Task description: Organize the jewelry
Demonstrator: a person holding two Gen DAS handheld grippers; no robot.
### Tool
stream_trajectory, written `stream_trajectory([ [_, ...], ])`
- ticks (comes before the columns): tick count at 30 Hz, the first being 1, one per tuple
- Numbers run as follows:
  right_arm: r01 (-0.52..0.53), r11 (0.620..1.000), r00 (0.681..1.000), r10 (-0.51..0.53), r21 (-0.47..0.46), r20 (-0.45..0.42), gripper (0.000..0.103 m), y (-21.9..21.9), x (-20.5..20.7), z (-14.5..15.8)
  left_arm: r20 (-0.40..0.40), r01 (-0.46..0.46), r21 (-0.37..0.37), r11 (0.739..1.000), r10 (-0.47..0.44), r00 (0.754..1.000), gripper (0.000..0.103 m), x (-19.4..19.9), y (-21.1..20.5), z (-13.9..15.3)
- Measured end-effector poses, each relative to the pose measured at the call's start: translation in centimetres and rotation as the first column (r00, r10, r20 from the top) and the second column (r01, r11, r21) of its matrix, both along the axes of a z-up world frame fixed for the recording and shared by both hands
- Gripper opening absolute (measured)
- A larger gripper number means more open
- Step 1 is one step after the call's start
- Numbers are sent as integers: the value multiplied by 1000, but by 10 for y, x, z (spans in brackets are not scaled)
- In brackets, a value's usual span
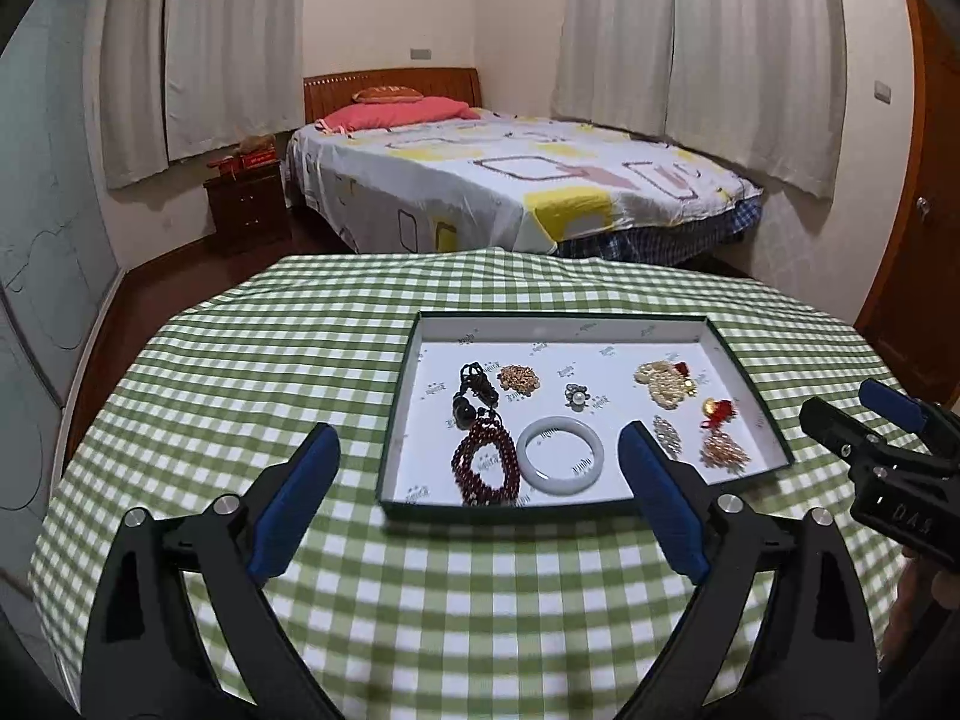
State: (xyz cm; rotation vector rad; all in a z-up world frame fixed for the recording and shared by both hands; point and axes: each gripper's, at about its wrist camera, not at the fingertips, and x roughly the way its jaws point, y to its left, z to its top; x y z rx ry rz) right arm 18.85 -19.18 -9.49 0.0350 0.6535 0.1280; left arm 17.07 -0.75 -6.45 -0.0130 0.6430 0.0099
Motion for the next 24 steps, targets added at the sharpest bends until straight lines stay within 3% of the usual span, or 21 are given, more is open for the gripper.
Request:
stream_trajectory([
  [12, 13, 1000, 991, -14, 4, 133, 82, -12, -73, 57, 114, -38, -3, 999, 38, 993, 98, -89, 10, 52],
  [24, 19, 1000, 976, -18, -3, 216, 83, -17, -119, 87, 192, -45, -16, 999, 47, 980, 99, -132, 14, 83],
])
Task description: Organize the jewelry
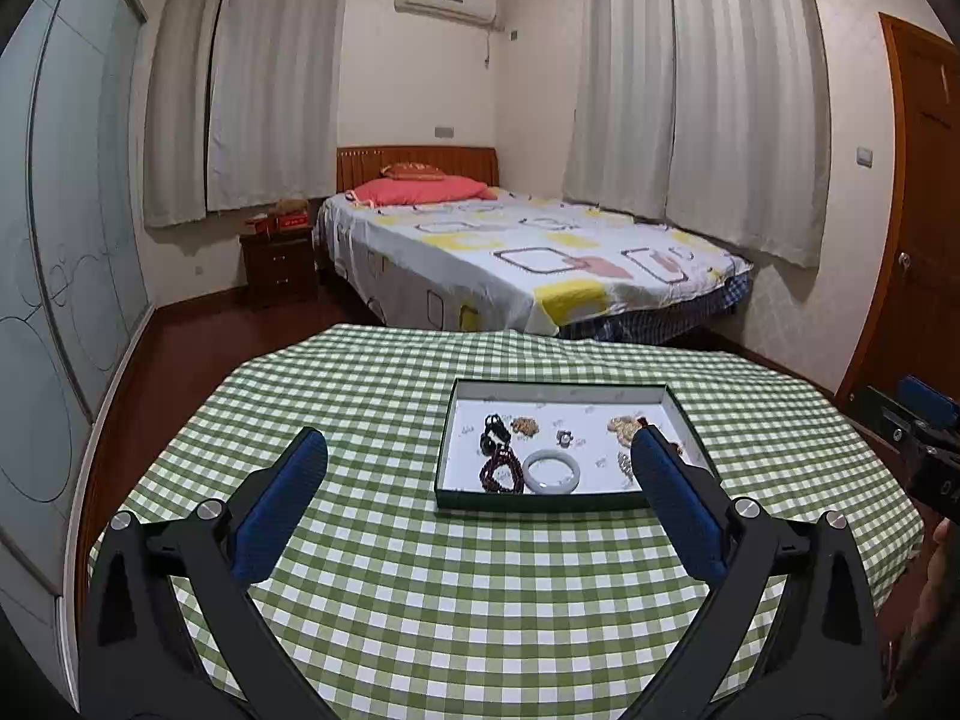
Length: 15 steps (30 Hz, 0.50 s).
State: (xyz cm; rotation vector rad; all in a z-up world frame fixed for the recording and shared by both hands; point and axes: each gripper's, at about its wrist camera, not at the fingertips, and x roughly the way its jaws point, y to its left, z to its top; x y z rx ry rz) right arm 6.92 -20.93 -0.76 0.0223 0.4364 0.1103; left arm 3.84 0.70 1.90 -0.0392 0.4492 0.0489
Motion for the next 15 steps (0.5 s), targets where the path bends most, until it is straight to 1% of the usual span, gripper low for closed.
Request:
stream_trajectory([
  [5, -3, 1000, 1000, 3, 0, 29, 84, 1, -7, 6, 18, 4, 3, 1000, -4, 1000, 99, -7, -3, 5],
  [15, -11, 1000, 999, 11, -1, 46, 84, 1, -11, 7, 26, 15, 3, 1000, -15, 1000, 99, -11, -4, 8],
])
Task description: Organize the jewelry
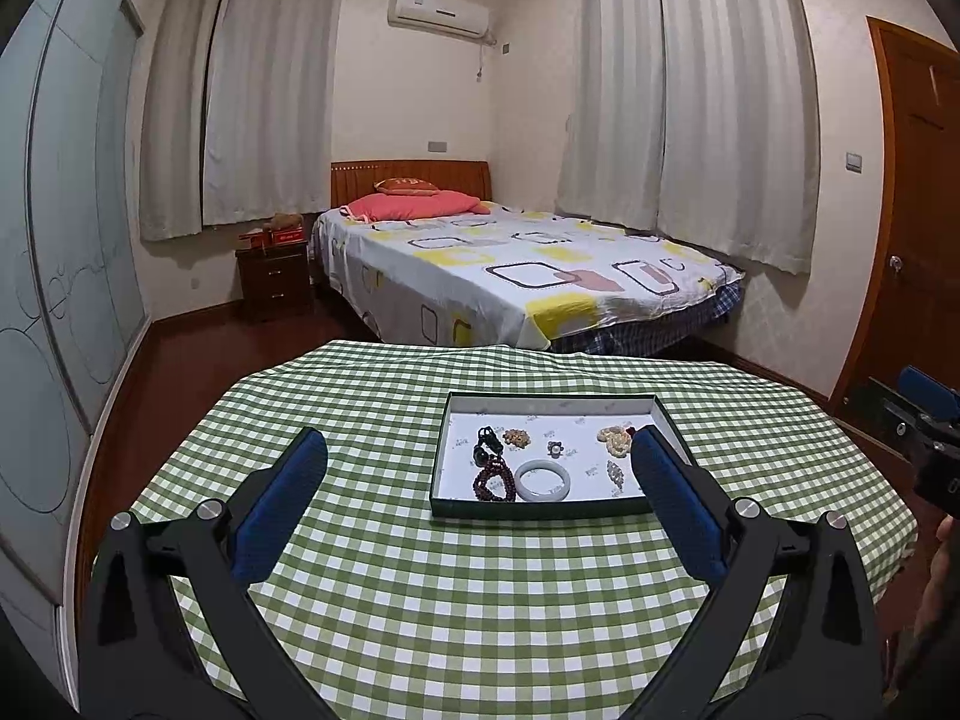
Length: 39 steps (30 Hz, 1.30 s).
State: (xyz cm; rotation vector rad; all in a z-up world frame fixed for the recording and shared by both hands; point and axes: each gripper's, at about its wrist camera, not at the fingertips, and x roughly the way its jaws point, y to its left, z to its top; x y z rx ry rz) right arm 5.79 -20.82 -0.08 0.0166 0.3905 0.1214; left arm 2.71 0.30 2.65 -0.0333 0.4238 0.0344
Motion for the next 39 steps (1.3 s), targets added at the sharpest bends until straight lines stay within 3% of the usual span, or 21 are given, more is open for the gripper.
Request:
stream_trajectory([
  [39, -5, 1000, 1000, 5, -1, 9, 84, 3, -1, -1, -8, -2, -4, 1000, 2, 1000, 99, 3, 6, -5],
])
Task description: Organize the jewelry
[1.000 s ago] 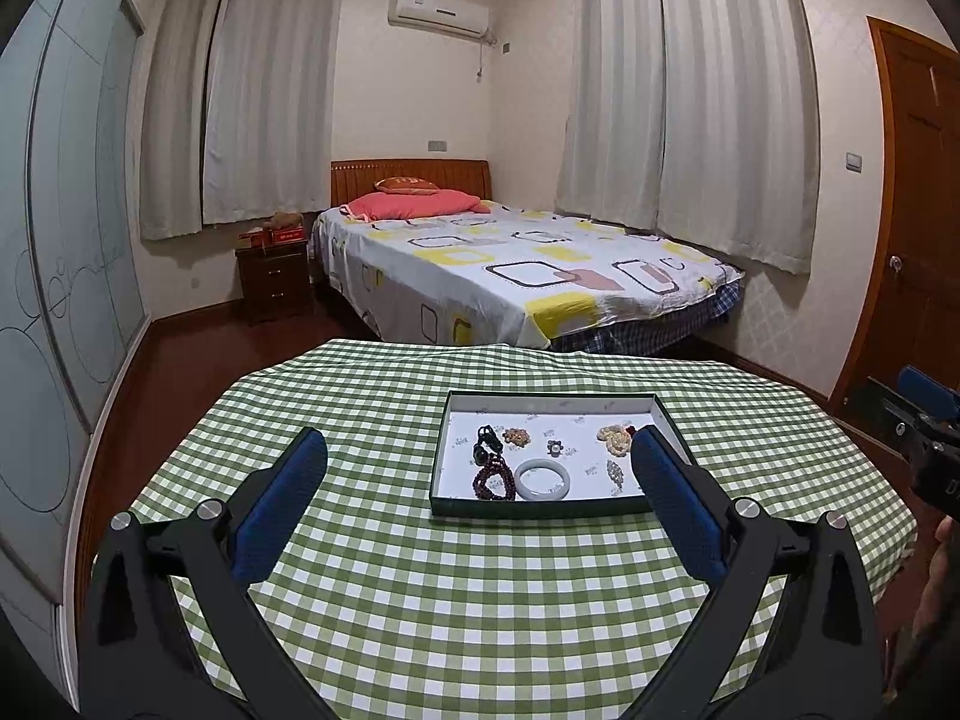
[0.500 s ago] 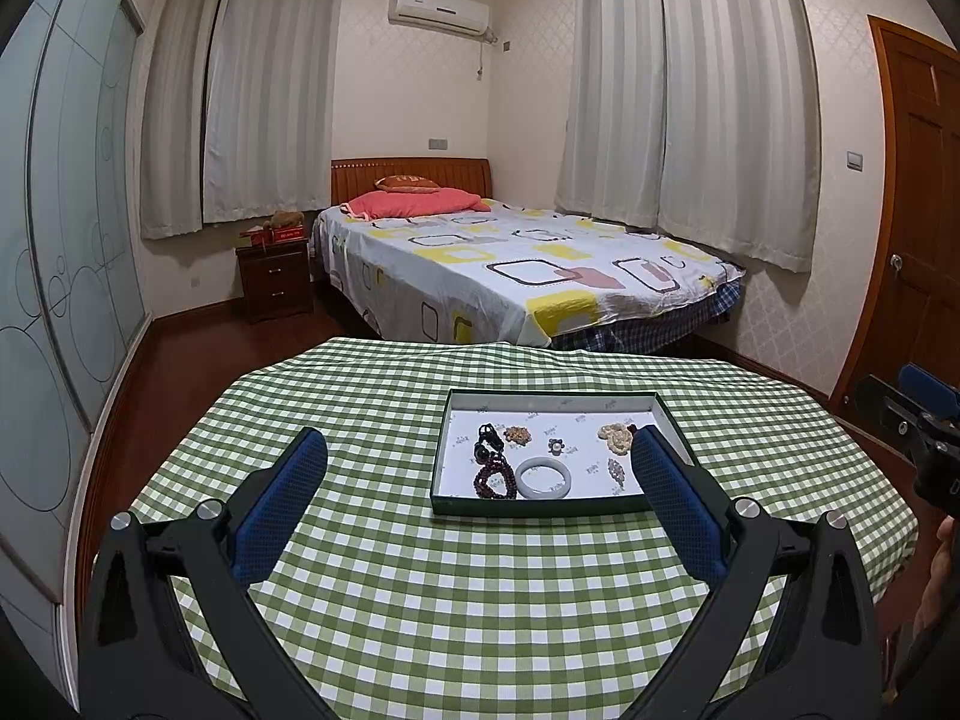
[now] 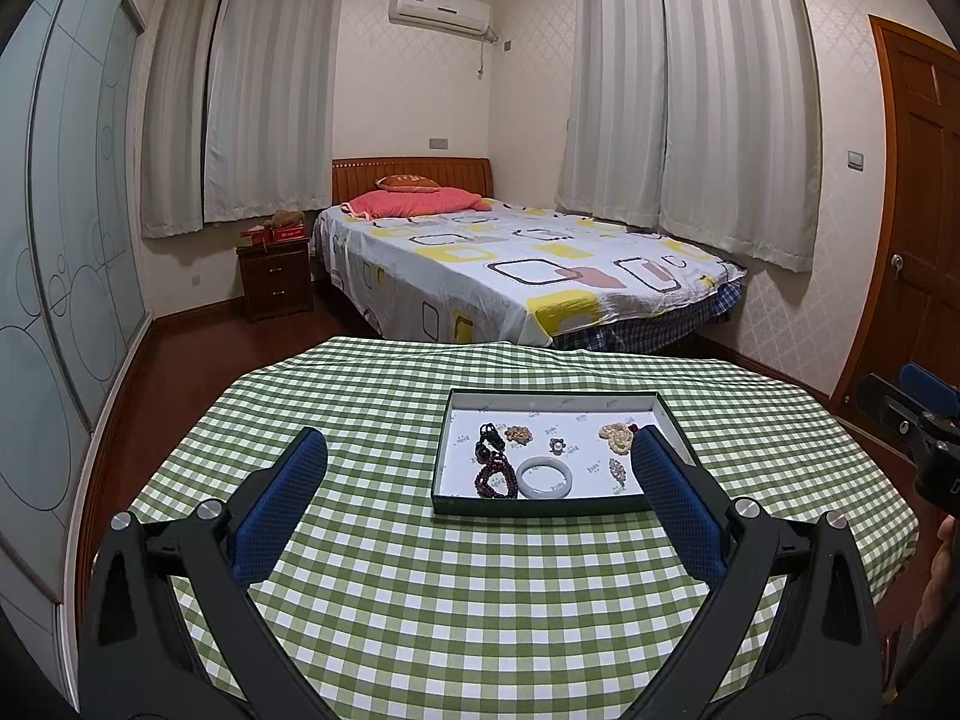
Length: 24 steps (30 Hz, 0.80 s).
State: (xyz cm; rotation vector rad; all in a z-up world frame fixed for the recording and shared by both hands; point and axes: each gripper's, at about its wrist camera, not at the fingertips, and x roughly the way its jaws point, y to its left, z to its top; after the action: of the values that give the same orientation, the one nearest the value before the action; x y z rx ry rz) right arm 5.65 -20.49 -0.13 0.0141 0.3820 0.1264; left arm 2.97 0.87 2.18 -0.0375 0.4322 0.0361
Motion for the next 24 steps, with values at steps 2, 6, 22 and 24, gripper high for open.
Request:
stream_trajectory([
  [2, 0, 1000, 1000, 0, 0, 0, 84, 0, 0, 0, -2, -1, -3, 1000, 1, 1000, 99, 1, 0, -1],
  [6, -1, 1000, 1000, 1, 0, -2, 84, 1, 0, -1, -5, -3, -6, 1000, 3, 1000, 99, 1, 2, -2],
  [22, -7, 1000, 1000, 7, -4, -7, 84, 3, 1, -4, 15, -1, -3, 1000, 1, 1000, 99, 0, 1, 1],
  [24, -6, 1000, 1000, 6, -3, -7, 84, 3, 1, -3, 10, -7, 13, 1000, 7, 1000, 99, 0, 0, 0],
])
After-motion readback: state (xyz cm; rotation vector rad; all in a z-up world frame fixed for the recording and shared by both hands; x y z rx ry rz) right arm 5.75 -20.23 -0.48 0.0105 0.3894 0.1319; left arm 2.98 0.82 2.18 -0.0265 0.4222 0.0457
